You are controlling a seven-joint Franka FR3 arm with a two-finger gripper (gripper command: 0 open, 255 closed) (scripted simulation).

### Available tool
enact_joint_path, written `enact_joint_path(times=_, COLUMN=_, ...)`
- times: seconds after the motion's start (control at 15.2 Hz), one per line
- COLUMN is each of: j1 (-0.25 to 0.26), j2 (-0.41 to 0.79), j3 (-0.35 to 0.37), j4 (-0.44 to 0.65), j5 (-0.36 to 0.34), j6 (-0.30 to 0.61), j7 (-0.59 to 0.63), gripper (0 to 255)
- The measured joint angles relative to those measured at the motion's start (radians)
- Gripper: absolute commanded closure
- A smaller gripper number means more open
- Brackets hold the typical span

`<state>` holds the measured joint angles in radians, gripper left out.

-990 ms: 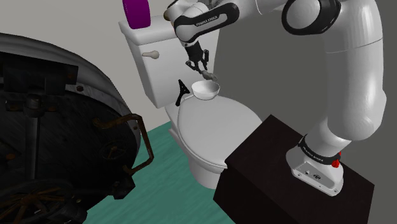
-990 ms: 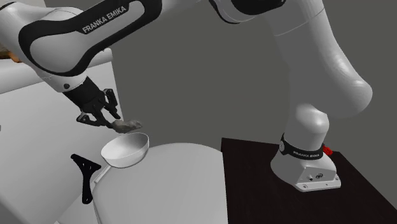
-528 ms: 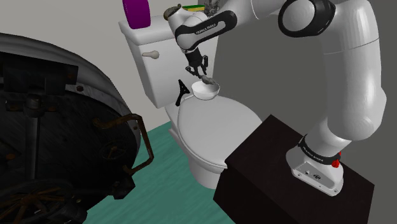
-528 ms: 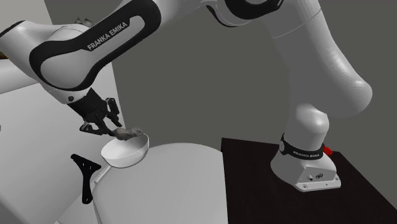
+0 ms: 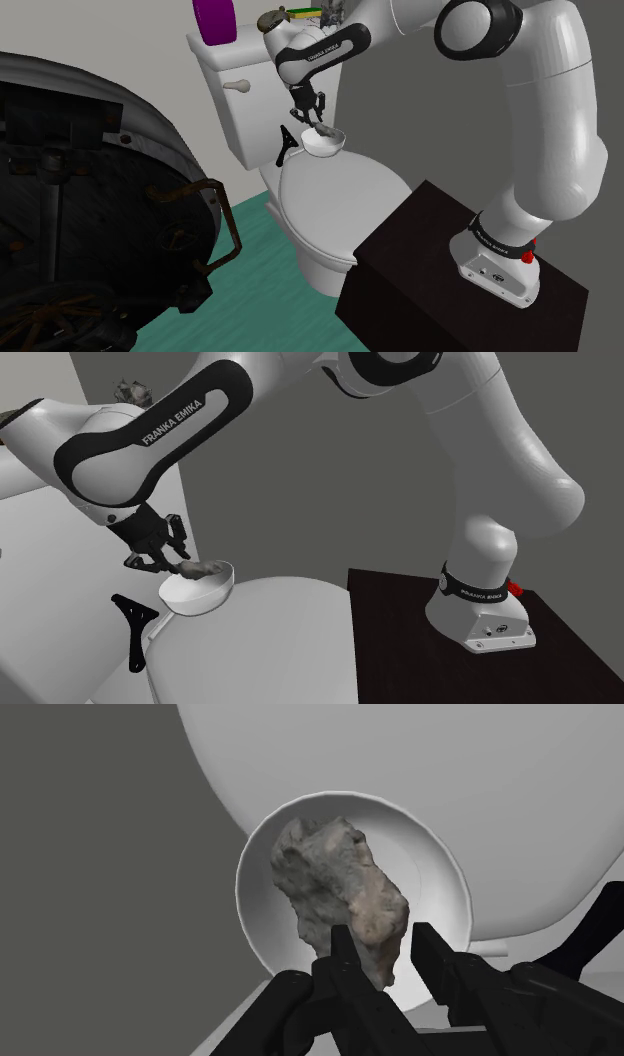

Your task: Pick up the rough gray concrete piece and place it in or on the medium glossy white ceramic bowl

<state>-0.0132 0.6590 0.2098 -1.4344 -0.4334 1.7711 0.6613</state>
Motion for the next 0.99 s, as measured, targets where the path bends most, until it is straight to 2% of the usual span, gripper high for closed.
enact_joint_path(times=0.2, j1=-0.006, j2=0.0, j3=0.007, j4=-0.002, j5=-0.004, j6=0.0, j7=-0.006, gripper=255)
enact_joint_path(times=0.26, j1=-0.008, j2=-0.002, j3=0.009, j4=-0.003, j5=-0.004, j6=-0.004, j7=-0.013, gripper=0)
enact_joint_path(times=0.73, j1=-0.006, j2=0.008, j3=0.012, j4=0.014, j5=-0.002, j6=-0.027, j7=-0.003, gripper=0)
enact_joint_path(times=0.86, j1=-0.002, j2=0.015, j3=0.017, j4=0.046, j5=0.002, j6=-0.096, j7=-0.02, gripper=0)
enact_joint_path(times=0.99, j1=0.007, j2=0.031, j3=0.024, j4=0.106, j5=0.004, j6=-0.202, j7=-0.037, gripper=0)
